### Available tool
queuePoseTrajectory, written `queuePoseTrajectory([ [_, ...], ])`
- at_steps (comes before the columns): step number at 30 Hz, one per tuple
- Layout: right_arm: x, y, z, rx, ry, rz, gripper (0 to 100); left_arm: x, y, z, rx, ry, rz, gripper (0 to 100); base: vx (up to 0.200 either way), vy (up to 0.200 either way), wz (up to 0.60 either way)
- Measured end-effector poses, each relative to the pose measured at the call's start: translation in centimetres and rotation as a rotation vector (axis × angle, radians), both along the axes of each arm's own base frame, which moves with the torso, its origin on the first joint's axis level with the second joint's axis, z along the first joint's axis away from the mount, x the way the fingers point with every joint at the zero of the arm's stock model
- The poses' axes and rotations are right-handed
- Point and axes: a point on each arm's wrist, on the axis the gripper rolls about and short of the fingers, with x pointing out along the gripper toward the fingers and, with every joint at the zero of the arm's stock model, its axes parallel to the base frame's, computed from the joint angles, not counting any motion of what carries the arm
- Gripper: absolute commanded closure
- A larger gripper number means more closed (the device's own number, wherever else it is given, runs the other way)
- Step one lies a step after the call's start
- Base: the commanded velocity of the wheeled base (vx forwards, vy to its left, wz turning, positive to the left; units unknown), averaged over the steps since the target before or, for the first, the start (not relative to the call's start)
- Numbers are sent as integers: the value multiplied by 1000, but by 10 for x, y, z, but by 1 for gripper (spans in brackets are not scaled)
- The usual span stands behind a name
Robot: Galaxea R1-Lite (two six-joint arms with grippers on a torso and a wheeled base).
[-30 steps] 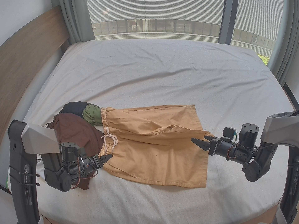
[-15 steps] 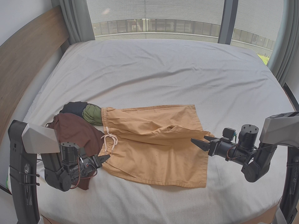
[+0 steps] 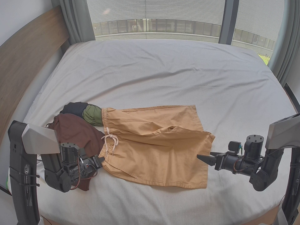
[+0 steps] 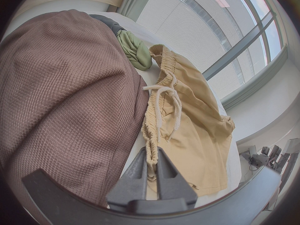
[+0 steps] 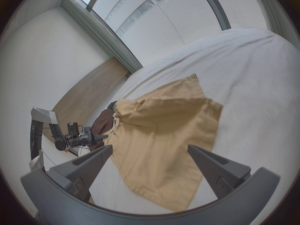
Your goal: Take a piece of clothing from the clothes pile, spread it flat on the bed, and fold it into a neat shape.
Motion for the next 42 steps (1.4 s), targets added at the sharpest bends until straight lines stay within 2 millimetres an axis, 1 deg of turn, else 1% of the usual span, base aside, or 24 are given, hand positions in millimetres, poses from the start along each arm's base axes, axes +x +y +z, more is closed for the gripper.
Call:
queuePoseTrajectory([
  [4,-19,-12,-8,-28,77,-20,0,0,-1,1,-1,-6,-4,100,0,0,0],
  [9,-28,-18,-25,-57,155,-29,0,-1,-3,2,-1,-14,-8,100,0,0,0],
  [13,-32,-20,-42,-77,224,-30,0,-2,-3,2,-2,-16,-11,100,0,0,0],
  [19,-33,-20,-61,-86,291,-28,0,-2,-4,2,-2,-17,-12,100,0,0,0],
  [24,-32,-18,-71,-87,316,-22,0,-1,-4,2,-3,-19,-12,100,0,0,0],
  [29,-30,-11,-79,-74,344,-14,0,-1,-4,2,-3,-20,-12,100,0,0,0],
  [36,-30,2,-84,-62,362,14,0,-1,-4,2,-4,-24,-13,100,0,0,0],
  [42,-30,6,-86,-44,378,15,0,-1,-4,3,-4,-25,-13,100,0,0,0],
])
